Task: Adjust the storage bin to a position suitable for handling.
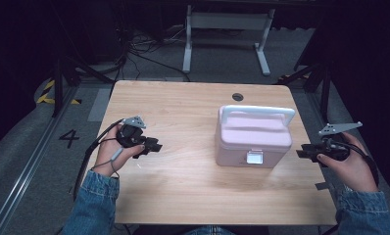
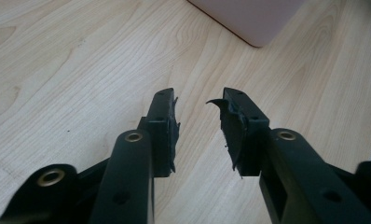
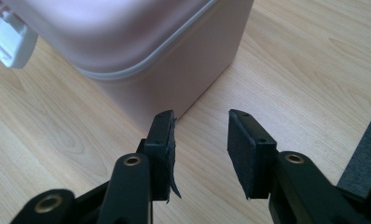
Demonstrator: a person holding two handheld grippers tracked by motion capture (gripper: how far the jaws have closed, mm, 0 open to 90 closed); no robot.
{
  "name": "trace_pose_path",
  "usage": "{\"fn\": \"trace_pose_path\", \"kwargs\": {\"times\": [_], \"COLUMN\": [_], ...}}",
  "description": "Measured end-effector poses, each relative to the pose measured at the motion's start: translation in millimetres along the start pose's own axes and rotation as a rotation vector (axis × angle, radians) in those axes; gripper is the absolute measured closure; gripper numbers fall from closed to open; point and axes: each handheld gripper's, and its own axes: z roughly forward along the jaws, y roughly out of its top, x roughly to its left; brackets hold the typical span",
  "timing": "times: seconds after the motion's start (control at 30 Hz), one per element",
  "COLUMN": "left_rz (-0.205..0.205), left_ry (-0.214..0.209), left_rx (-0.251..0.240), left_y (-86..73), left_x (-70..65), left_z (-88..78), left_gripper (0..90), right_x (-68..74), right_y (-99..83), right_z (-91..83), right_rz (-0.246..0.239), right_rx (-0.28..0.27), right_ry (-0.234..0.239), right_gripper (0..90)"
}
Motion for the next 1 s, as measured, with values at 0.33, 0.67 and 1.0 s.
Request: {"fn": "trace_pose_path", "kwargs": {"times": [0.33,0.67,1.0], "left_rz": [0.01,0.007,0.037], "left_ry": [0.011,0.015,0.009], "left_rx": [-0.01,-0.015,-0.016], "left_y": [0.6,2.2,20.5], "left_x": [1.2,0.4,-7.7], "left_z": [-2.7,-2.3,8.0], "left_gripper": [65.4,58.0,60.1], "right_x": [0.0,-0.6,-2.5], "right_y": [0.5,0.7,3.2], "right_z": [1.2,2.9,6.3], "right_rz": [-0.005,-0.006,-0.003], "right_rx": [0.011,0.018,0.01], "right_ry": [-0.003,-0.004,-0.018], "right_gripper": [62.6,62.0,62.1]}}
